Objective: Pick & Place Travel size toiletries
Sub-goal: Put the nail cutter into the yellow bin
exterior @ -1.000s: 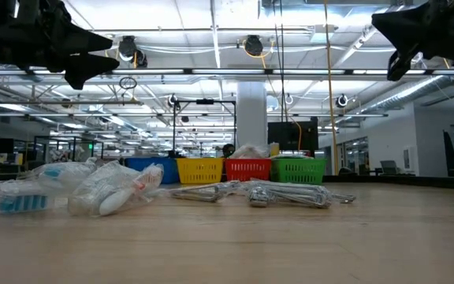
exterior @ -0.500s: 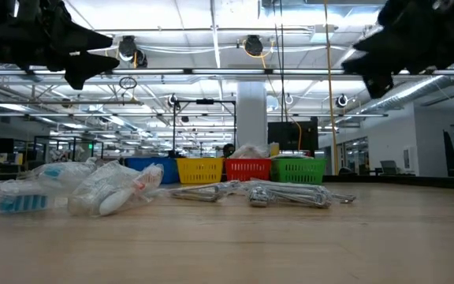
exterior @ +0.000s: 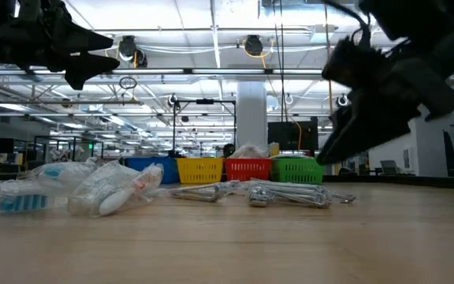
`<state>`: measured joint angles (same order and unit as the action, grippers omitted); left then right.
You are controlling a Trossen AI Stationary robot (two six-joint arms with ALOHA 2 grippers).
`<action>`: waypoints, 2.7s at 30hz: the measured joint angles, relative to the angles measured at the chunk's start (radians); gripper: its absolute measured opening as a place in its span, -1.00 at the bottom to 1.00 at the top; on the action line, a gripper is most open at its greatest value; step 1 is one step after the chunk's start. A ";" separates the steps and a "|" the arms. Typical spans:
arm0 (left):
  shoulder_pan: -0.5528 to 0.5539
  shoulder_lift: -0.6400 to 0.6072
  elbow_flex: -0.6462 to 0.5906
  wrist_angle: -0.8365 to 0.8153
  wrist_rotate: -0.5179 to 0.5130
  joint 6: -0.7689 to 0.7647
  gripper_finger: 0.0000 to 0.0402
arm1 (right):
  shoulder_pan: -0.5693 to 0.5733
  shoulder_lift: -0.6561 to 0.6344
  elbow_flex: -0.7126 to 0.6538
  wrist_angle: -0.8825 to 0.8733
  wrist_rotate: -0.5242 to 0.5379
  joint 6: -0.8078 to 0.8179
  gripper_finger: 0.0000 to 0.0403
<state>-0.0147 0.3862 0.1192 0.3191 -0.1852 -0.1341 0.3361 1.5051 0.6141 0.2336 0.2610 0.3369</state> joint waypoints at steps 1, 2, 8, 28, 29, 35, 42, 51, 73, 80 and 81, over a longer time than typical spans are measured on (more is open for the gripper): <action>0.000 0.000 0.000 0.000 0.000 0.000 0.30 | 0.001 0.019 0.004 -0.005 0.001 0.010 -0.20; 0.000 0.000 0.000 0.000 0.000 0.000 0.31 | 0.001 0.036 0.010 -0.005 0.001 0.021 -0.20; 0.000 0.000 0.000 0.003 -0.001 -0.001 0.30 | 0.026 0.112 0.015 0.001 0.002 0.088 -0.21; 0.000 0.000 0.000 0.030 -0.087 -0.002 0.30 | 0.029 0.172 0.019 -0.052 0.126 0.169 -0.23; 0.000 0.000 0.000 0.030 -0.087 -0.002 0.31 | 0.024 0.167 0.019 -0.057 0.125 0.175 -0.23; 0.000 0.000 0.000 0.026 -0.087 -0.002 0.30 | 0.018 0.089 0.014 -0.081 0.088 0.200 -0.23; 0.000 0.000 0.000 0.026 -0.087 -0.002 0.30 | 0.000 0.016 0.014 -0.066 0.107 0.273 -0.23; 0.000 0.000 0.000 0.027 -0.086 -0.004 0.31 | -0.010 0.037 0.013 -0.177 0.184 0.221 -0.23; 0.000 0.000 0.000 0.021 -0.080 -0.027 0.31 | -0.008 0.162 0.019 -0.117 0.119 0.186 -0.28; 0.000 0.000 0.000 0.021 -0.078 -0.053 0.31 | -0.008 0.129 0.016 -0.127 0.096 0.139 -0.69; 0.000 0.000 0.000 0.021 -0.078 -0.062 0.31 | -0.008 0.124 0.016 -0.130 0.095 0.127 -0.76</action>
<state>-0.0147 0.3859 0.1196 0.3397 -0.2630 -0.1962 0.3283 1.6294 0.6301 0.1037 0.3562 0.4636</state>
